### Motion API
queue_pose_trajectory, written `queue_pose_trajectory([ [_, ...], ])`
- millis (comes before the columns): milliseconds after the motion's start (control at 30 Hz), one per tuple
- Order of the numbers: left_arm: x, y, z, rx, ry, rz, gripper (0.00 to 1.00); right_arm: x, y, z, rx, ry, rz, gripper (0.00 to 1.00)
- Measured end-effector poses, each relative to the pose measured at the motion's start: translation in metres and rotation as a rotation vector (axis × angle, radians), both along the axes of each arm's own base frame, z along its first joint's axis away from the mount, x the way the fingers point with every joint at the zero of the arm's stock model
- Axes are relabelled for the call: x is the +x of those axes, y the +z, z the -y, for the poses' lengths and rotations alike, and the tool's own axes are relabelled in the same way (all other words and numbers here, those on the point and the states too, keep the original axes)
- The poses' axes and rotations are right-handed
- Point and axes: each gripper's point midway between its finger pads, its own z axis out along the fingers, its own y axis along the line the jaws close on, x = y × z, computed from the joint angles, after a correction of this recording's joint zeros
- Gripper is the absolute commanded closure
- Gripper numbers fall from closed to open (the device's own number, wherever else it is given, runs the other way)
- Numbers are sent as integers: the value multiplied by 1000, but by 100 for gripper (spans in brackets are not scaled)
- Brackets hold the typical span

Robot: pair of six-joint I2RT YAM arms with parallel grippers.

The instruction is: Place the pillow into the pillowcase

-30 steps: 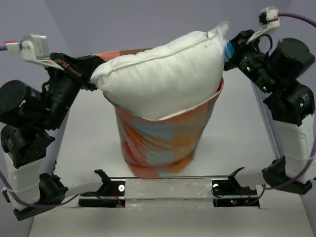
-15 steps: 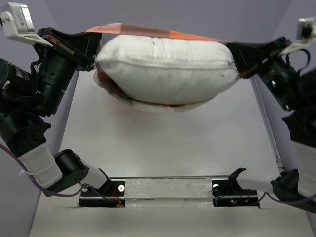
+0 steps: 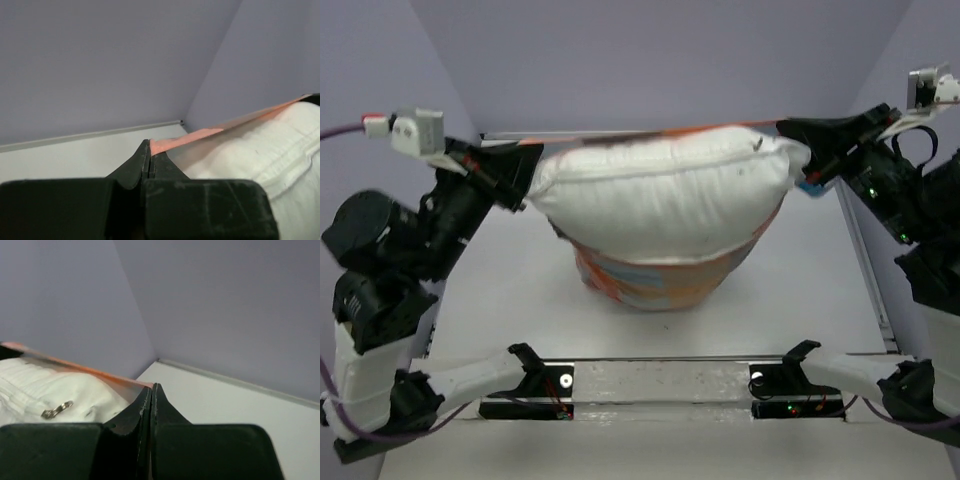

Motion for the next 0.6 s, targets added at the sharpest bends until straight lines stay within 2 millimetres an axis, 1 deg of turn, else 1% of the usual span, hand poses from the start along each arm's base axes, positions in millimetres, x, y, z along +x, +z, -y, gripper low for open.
queue_pose_trajectory([
  [33, -8, -10, -4, -7, -13, 11, 100, -16, -4, 1, -6, 39, -4, 100],
  [67, -18, -21, -10, -40, -30, 43, 100, -24, -2, -2, -14, 74, -1, 100],
  [100, -27, -33, -18, -51, -40, 51, 100, -29, 2, -10, -21, 124, 5, 100],
  [133, -35, -40, -22, -59, -55, 57, 100, -29, 4, -18, -24, 158, 5, 100],
  [167, -41, -38, -26, -80, -66, 68, 100, -27, 5, -23, -27, 172, 1, 100],
  [200, -46, -30, -28, -95, -77, 79, 100, -24, 9, -26, -27, 177, 3, 100],
  [233, -48, -18, -29, -111, -83, 90, 100, -18, 13, -31, -26, 182, 4, 100],
  [267, -56, 1, -31, -113, -107, 91, 100, -18, 19, -34, -25, 192, 1, 100],
  [300, -63, 27, -31, -130, -135, 117, 100, -21, 31, -33, -15, 200, 16, 100],
  [333, -69, 57, -32, -157, -152, 161, 100, -25, 48, -30, 7, 203, 56, 100],
  [367, -70, 92, -38, -199, -127, 234, 100, -32, 59, -28, 28, 211, 90, 100],
  [400, -60, 104, -38, -210, -89, 262, 100, -41, 70, -24, 57, 226, 138, 100],
  [433, -44, 100, -32, -206, -59, 263, 100, -46, 67, -22, 73, 230, 156, 100],
  [467, -24, 77, -23, -179, -31, 217, 100, -49, 56, -19, 70, 227, 140, 100],
  [500, -11, 52, -19, -145, -6, 159, 100, -48, 47, -18, 64, 219, 123, 100],
  [533, -1, 31, -18, -120, 20, 116, 100, -44, 40, -17, 54, 203, 101, 100],
  [567, 6, 11, -21, -87, 55, 63, 100, -37, 30, -18, 36, 184, 62, 100],
  [600, 10, 9, -23, -74, 77, 46, 100, -23, 18, -22, 9, 160, 13, 100],
])
